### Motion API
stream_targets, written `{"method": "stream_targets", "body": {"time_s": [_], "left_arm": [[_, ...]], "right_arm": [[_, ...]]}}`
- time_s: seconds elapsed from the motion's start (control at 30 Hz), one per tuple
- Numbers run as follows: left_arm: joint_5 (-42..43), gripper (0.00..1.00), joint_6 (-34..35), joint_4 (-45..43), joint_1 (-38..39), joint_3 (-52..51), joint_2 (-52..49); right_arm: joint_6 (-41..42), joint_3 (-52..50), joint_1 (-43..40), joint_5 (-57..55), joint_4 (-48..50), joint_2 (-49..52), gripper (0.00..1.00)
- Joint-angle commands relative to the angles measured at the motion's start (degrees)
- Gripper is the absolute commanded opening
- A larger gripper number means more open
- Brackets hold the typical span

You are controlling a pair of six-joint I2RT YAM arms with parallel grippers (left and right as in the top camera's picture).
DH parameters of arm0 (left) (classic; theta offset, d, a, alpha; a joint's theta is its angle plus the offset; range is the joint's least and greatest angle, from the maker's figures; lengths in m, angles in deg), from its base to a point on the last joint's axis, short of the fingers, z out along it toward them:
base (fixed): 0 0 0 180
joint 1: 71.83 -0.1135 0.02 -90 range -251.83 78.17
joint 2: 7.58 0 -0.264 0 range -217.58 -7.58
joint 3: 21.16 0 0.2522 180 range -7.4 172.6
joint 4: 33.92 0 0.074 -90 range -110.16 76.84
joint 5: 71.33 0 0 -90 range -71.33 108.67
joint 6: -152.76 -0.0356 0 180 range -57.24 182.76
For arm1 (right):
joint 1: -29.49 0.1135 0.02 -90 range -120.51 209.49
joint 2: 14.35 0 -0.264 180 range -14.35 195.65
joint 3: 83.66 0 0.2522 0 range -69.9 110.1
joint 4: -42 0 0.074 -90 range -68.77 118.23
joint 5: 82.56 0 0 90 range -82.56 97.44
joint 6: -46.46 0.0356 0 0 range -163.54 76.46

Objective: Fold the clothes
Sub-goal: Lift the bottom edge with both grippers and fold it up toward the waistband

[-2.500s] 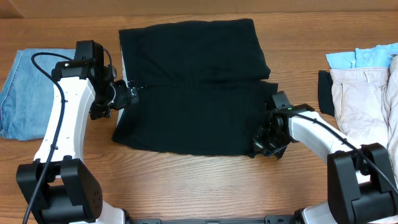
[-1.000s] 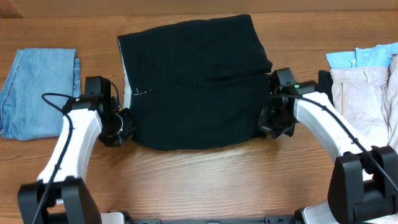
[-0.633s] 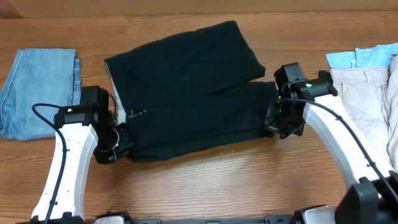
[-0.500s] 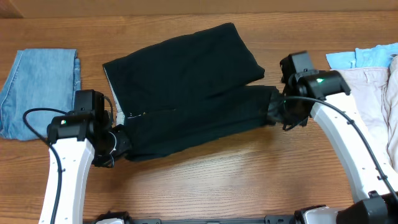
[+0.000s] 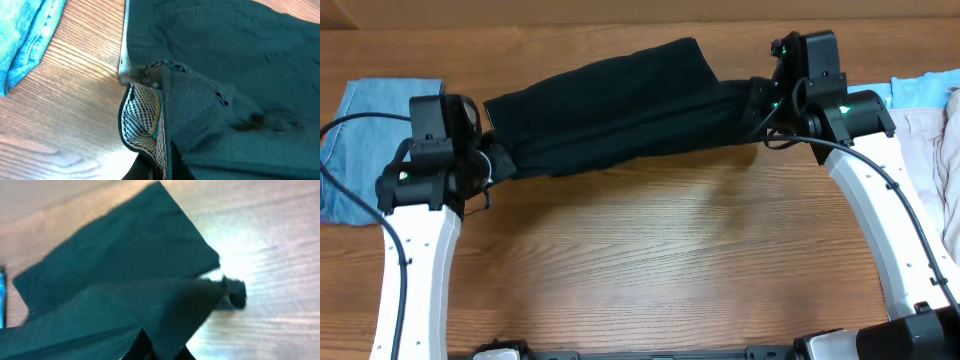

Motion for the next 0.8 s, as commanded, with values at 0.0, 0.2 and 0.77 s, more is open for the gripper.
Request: {"method": "stream_targets", "body": {"time_s": [0.0,0.2,0.77], "left_arm": [[-8.1,0.04,1.0,-1.0,-0.4,1.4,-4.2],[-10.4,0.04,2.4,-5.4,-0.5,1.4,-7.7],[-17.3,0.06,1.1,-27.7,-0.5,1.4,-25.3]], "right_arm": [[-0.4,1.6,-0.2,-3.2,3.5,0.9,0.04],[-0.3,1.6,0.0,3.0,7.9,10.8,0.04],[-0.4,1.6,3.9,1.7,40.9,30.1,0.04]]}}
